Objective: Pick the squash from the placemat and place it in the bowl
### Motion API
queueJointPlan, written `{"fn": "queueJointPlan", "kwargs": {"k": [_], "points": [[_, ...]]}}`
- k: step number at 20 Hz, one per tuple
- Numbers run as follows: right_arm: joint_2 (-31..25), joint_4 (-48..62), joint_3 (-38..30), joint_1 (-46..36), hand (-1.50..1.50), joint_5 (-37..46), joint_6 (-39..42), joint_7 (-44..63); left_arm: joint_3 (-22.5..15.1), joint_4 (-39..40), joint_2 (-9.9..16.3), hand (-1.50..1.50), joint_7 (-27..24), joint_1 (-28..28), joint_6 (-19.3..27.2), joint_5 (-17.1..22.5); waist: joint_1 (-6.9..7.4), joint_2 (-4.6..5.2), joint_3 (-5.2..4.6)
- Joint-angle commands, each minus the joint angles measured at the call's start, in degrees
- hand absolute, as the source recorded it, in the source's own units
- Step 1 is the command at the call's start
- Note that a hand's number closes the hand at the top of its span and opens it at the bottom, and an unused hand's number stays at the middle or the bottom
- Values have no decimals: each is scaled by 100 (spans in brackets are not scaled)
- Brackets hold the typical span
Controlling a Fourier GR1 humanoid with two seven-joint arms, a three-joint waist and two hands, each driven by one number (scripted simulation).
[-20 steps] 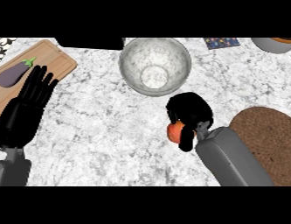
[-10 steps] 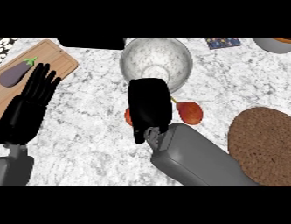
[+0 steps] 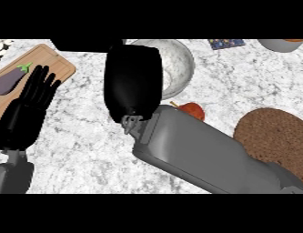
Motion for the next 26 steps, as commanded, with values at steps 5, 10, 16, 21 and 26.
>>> {"fn": "queueJointPlan", "kwargs": {"k": [5, 10, 16, 21, 26], "points": [[81, 904, -873, -728, 150, 369, -437, 670, 310, 9, 211, 0, -49, 87, -199, 185, -127, 23, 7], [-19, 1852, -1527, -554, 150, 675, -1316, -436, 219, -122, 130, 0, -18, 96, -77, 33, -125, 53, 12], [73, 3271, -2024, -595, 150, 749, -2461, -1498, 202, 190, 13, 0, -302, 58, -192, -31, -83, 88, 7], [-182, 4779, -2645, -1191, 150, 506, -2571, -2323, 28, -189, -77, 0, -27, 89, -83, -71, 23, 115, 9], [-446, 5731, -2924, -1016, 150, 283, -2385, -2847, 6, -142, -118, 0, -114, 65, -94, -110, 122, 174, 10]]}}
